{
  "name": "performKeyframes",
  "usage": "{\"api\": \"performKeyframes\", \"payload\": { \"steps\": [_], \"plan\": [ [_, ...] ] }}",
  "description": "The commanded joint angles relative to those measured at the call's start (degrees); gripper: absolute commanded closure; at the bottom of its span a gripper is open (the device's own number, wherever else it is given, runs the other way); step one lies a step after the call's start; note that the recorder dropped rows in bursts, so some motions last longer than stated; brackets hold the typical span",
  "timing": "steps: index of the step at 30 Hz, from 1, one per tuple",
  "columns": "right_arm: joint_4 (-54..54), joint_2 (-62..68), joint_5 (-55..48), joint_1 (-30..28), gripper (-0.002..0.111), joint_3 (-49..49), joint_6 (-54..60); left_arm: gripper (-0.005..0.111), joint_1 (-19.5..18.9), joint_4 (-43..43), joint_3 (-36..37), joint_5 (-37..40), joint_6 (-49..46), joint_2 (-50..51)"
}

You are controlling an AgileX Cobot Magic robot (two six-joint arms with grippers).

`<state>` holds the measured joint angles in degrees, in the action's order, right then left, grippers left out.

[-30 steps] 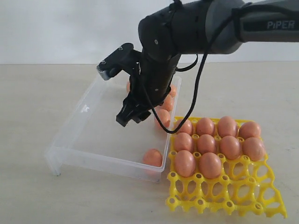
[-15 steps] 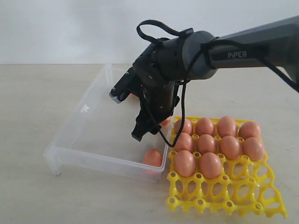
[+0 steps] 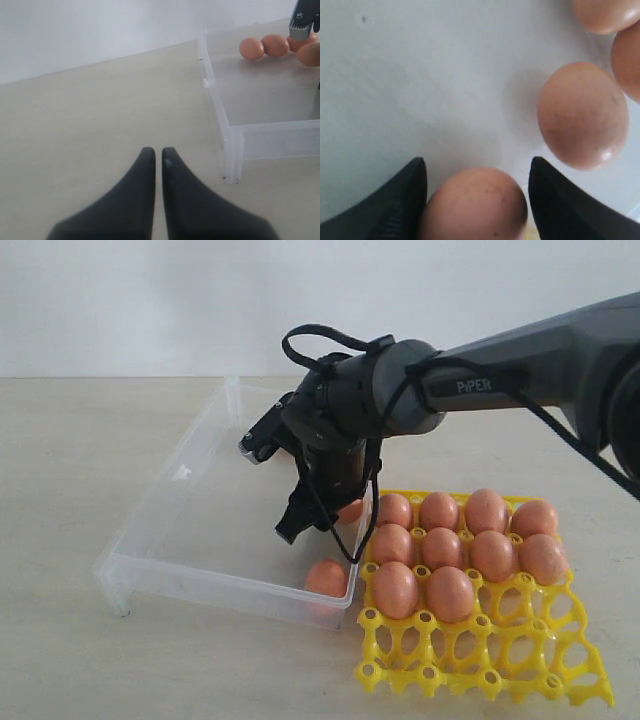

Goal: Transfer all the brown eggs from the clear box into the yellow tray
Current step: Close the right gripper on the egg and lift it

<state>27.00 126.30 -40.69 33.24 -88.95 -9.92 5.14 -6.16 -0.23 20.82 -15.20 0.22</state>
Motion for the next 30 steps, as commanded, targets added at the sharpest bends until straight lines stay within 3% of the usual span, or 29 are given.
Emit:
{"api": "performKeyframes", "payload": {
  "steps": [1, 4, 8, 19, 23, 30],
  "plan": [
    [-0.4, 0.1, -0.8, -0.1, 0.057, 0.3, -0.9, 0.103, -0.2, 0.0, 0.2, -0.2, 0.6, -0.2],
    [-0.4, 0.1, -0.7, -0.1, 0.074, 0.3, -0.9, 0.103, -0.2, 0.0, 0.2, -0.2, 0.6, -0.2],
    [-0.2, 0.0, 0.0, -0.1, 0.109, 0.3, -0.5, 0.103, -0.2, 0.0, 0.2, -0.2, 0.6, -0.2],
    [-4.6, -6.7, 3.2, -0.1, 0.108, 0.3, -3.7, 0.103, -0.2, 0.0, 0.2, -0.2, 0.6, -0.2],
    [-11.9, -9.6, 9.0, -0.1, 0.108, 0.3, -2.1, 0.103, -0.2, 0.0, 0.2, -0.2, 0.6, -0.2],
    [-34.0, -12.5, 14.7, -0.1, 0.108, 0.3, 15.7, 0.103, -0.2, 0.0, 0.2, -0.2, 0.6, -0.2]
  ]
}}
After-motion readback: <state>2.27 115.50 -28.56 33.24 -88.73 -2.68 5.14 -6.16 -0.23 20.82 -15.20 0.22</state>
